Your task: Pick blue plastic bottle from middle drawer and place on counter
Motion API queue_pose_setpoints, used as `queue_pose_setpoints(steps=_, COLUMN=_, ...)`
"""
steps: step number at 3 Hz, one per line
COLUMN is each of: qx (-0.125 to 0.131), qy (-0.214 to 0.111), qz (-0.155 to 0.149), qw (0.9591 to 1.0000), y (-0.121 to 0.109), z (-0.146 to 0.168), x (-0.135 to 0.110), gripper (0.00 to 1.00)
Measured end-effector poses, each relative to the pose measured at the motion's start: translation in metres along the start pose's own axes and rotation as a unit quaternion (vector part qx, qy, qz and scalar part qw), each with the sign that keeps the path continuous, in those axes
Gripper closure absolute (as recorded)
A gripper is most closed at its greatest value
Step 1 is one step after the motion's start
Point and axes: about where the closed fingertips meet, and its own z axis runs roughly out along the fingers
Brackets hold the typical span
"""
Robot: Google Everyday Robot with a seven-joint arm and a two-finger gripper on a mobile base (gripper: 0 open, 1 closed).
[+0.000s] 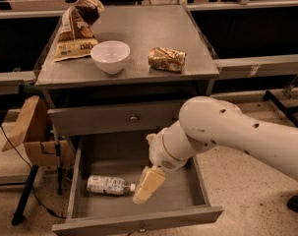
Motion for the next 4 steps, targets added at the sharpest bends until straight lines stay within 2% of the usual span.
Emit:
queue_pose_setpoints(steps=1, qx=0.0, qy=0.0, qz=0.0, qw=1.0, y=0.0, z=0.0, x=0.0, gripper=0.0)
queue_pose_setpoints(steps=2, qx=0.009, qy=-0.017, qz=-0.008, qw=0.9998, y=-0.013, z=0.017, x=-0.002, gripper=0.0)
queue_pose_setpoints(steps=4, qx=0.038, qy=-0.102, qz=-0.006, qw=0.9941, y=-0.095, z=0.144, x=-0.003, gripper=0.0)
